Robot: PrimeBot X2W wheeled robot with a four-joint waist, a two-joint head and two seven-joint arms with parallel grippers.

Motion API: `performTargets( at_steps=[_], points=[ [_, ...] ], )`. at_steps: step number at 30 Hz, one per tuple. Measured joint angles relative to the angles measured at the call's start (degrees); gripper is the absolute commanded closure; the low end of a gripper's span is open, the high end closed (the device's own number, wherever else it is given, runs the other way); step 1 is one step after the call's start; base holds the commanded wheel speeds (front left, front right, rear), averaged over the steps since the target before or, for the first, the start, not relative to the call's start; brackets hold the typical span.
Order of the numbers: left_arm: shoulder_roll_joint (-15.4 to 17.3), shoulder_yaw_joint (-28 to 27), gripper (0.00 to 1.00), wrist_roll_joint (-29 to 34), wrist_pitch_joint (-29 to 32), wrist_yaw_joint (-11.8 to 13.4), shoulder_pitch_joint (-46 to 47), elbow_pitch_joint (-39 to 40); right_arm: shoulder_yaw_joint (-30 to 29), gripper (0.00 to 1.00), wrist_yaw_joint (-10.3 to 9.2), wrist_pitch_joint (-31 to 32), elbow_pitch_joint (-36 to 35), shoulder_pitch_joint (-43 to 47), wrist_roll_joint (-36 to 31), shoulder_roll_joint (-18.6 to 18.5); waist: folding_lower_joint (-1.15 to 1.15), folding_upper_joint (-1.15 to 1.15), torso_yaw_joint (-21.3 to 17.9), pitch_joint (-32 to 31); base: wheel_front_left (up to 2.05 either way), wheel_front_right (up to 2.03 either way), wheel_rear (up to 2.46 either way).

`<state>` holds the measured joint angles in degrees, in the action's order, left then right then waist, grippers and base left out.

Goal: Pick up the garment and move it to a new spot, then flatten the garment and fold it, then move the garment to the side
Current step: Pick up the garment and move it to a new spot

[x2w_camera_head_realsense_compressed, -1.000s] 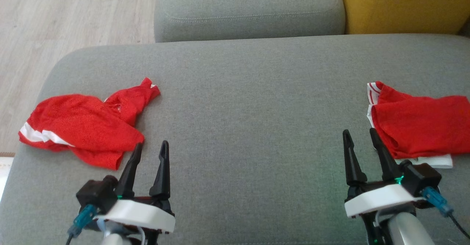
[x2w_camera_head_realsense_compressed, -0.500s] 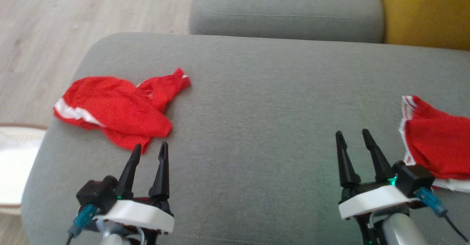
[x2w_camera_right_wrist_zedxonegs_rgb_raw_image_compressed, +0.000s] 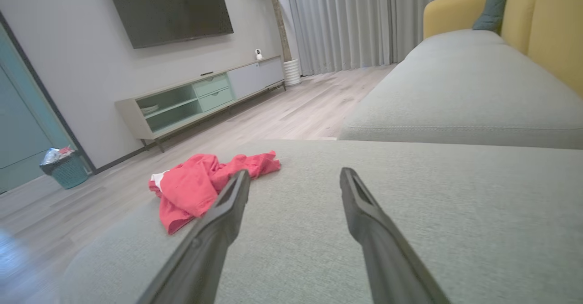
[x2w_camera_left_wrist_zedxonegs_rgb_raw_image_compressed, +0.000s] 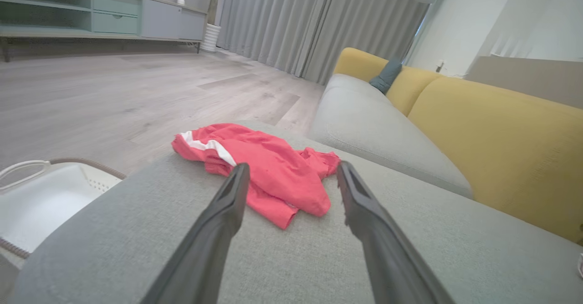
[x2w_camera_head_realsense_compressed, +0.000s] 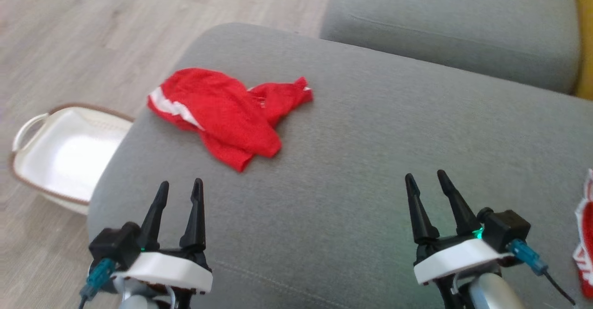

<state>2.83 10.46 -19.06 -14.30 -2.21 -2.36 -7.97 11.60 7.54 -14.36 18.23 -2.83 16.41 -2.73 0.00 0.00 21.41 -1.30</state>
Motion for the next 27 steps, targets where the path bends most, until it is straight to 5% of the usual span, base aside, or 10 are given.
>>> performTargets(
  at_steps=[9,27],
  points=[
    [0.0,-0.38,0.0,0.34,0.0,-0.34,-1.51,-0.08,1.05,0.0,0.0,0.0,1.07,-0.01,0.74,0.01,0.0,0.0,4.28,-1.16,0.0,0.0,0.0],
    [0.3,-3.92,0.0,-0.69,-0.01,-1.42,0.9,-0.33,-2.03,0.0,0.0,0.0,1.71,-0.62,-1.14,0.04,0.0,0.0,0.17,1.13,0.0,0.0,0.0]
  ],
)
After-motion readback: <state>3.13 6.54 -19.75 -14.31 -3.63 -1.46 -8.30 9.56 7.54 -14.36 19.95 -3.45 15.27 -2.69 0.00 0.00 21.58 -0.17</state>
